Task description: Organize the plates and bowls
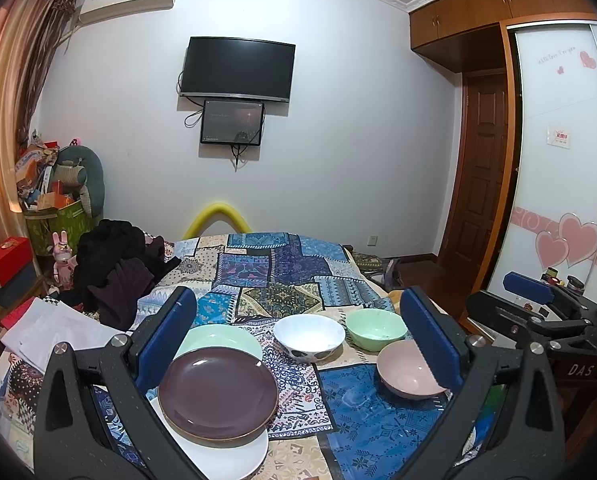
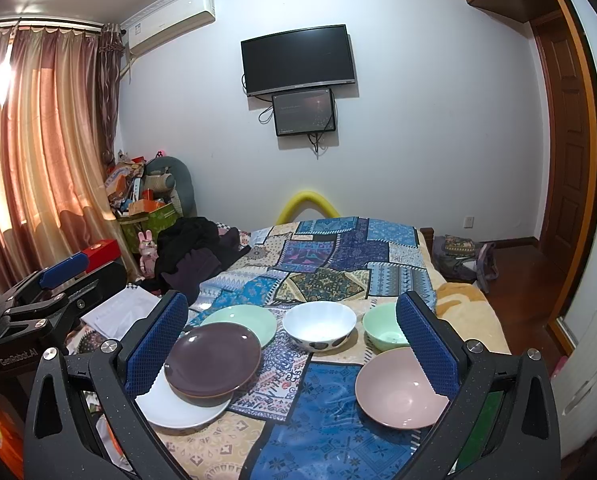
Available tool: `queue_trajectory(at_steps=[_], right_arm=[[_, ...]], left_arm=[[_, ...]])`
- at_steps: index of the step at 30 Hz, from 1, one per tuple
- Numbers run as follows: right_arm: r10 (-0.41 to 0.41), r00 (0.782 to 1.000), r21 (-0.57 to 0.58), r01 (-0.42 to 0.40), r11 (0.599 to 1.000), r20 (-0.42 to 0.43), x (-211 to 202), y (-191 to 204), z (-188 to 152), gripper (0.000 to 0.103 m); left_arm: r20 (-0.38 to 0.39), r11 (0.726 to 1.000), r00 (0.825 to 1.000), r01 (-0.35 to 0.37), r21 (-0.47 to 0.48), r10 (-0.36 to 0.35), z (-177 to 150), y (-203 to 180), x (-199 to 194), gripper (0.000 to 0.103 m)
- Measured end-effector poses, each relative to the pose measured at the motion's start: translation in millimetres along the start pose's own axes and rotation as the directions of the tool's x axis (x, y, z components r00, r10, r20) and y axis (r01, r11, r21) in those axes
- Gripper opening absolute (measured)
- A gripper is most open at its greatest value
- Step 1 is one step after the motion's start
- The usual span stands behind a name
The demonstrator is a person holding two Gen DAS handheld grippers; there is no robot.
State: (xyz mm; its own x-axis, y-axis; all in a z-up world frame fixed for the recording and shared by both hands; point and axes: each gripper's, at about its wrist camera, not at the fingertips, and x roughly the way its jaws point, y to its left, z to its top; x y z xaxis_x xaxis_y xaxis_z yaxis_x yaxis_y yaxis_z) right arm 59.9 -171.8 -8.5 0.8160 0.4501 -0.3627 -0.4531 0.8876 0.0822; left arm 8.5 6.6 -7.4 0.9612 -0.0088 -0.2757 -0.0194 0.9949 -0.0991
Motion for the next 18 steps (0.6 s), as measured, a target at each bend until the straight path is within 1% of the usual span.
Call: queue_trajectory(at_steps=[18], right_arm=[[0.003,1.000,0.004,-0.003,1.000,-0.001,0.0,1.8,0.7,0.103]], left_arm=[[-0.008,1.000,1.000,0.002,-0.002,-0.002,-0.4,1.6,0.7,0.103]])
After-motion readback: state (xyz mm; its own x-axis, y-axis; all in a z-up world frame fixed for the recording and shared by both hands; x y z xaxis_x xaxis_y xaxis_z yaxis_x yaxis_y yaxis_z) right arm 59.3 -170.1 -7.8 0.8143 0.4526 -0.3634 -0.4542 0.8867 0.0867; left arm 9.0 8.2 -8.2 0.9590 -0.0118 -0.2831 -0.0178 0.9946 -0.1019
